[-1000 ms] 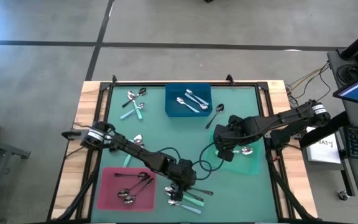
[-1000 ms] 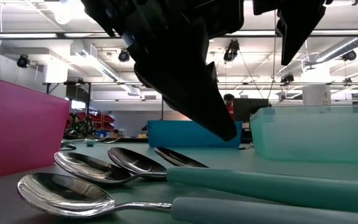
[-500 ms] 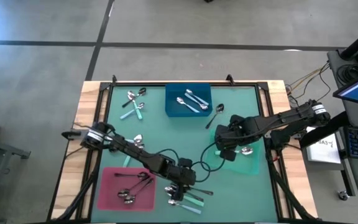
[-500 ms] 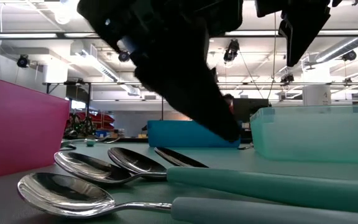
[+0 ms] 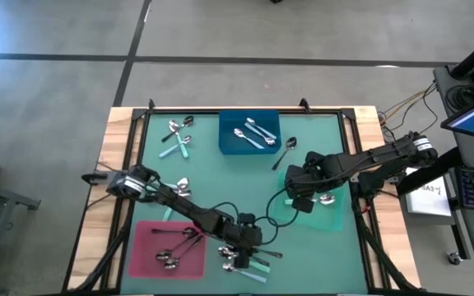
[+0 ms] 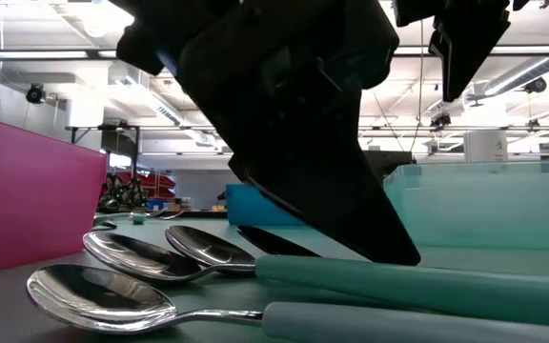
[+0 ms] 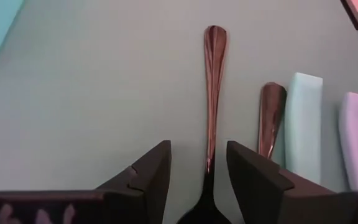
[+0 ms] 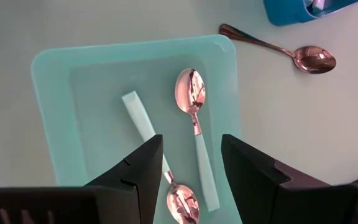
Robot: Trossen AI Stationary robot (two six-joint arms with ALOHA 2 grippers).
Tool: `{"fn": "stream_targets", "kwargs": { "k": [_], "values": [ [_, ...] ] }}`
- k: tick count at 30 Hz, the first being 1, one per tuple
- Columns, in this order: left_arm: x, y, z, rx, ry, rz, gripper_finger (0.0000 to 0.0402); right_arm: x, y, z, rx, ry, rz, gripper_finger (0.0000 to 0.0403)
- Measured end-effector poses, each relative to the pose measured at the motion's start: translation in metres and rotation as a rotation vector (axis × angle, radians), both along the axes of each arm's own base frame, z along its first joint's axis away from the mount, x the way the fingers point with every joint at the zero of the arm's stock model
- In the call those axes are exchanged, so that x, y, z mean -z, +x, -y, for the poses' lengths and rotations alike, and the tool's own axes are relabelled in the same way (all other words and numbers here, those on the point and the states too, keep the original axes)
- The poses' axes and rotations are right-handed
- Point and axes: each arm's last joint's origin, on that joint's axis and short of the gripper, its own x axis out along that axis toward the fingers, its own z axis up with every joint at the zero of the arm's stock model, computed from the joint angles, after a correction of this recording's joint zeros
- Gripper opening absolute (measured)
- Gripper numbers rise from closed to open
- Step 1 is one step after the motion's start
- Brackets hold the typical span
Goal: Sort silverware by color (type)
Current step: Put the black spoon into the red bin
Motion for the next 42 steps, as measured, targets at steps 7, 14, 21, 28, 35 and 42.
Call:
{"fn": "stream_targets", "kwargs": {
  "k": [7, 14, 21, 28, 35, 42],
  "values": [
    [0.009, -0.003, 0.003, -0.060, 0.005, -0.044, 0.0121, 0.000, 0.000, 0.000, 0.000, 0.001, 0.000, 0.0155],
    [0.020, -0.015, 0.016, -0.035, 0.082, -0.118, 0.0067, 0.000, -0.002, 0.000, -0.001, -0.003, -0.022, 0.0155],
    [0.021, -0.018, 0.017, -0.053, 0.084, -0.130, 0.0038, 0.000, -0.003, 0.001, -0.003, -0.004, -0.028, 0.0155],
    [0.021, -0.017, 0.015, -0.171, 0.012, -0.153, 0.0005, 0.000, -0.003, 0.001, -0.011, -0.005, -0.030, 0.0155],
    [0.002, -0.018, 0.011, -0.225, 0.043, -0.094, 0.0002, 0.000, -0.004, 0.001, -0.010, -0.007, -0.036, 0.0155],
    [-0.025, -0.023, 0.001, -0.197, 0.206, -0.039, 0.0001, 0.000, -0.005, 0.001, 0.021, -0.003, -0.036, 0.0155]
  ]
}}
